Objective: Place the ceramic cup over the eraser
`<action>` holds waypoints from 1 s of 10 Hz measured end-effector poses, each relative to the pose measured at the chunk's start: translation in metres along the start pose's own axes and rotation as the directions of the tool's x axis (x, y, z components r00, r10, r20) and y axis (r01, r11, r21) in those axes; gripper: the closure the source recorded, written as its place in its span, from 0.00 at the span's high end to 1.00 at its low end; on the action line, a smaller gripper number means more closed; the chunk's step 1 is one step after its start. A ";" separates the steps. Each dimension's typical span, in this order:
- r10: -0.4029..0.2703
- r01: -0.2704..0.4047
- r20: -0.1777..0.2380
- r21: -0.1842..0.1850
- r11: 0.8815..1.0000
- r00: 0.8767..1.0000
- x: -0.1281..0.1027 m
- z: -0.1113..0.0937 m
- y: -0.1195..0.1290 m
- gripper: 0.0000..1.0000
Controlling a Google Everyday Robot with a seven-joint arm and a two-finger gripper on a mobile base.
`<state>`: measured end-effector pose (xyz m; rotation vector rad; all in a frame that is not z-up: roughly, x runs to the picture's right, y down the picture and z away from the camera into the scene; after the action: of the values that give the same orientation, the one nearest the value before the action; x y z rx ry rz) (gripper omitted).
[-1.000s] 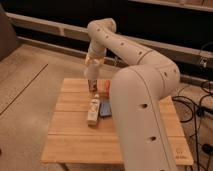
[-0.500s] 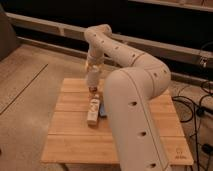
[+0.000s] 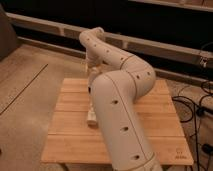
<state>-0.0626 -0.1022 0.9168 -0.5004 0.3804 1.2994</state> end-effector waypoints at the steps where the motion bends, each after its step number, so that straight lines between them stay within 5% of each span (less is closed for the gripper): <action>1: -0.018 0.018 -0.006 0.024 1.000 1.000 -0.004 0.009 0.001 0.00; 3: -0.040 0.041 -0.022 0.038 0.998 0.999 -0.006 0.022 0.009 0.00; 8: -0.064 0.064 -0.059 -0.004 0.998 0.996 -0.003 0.041 0.034 0.01; 10: -0.064 0.064 -0.061 -0.011 0.998 0.996 -0.004 0.042 0.035 0.15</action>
<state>-0.0977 -0.0755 0.9489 -0.5567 0.4062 1.2263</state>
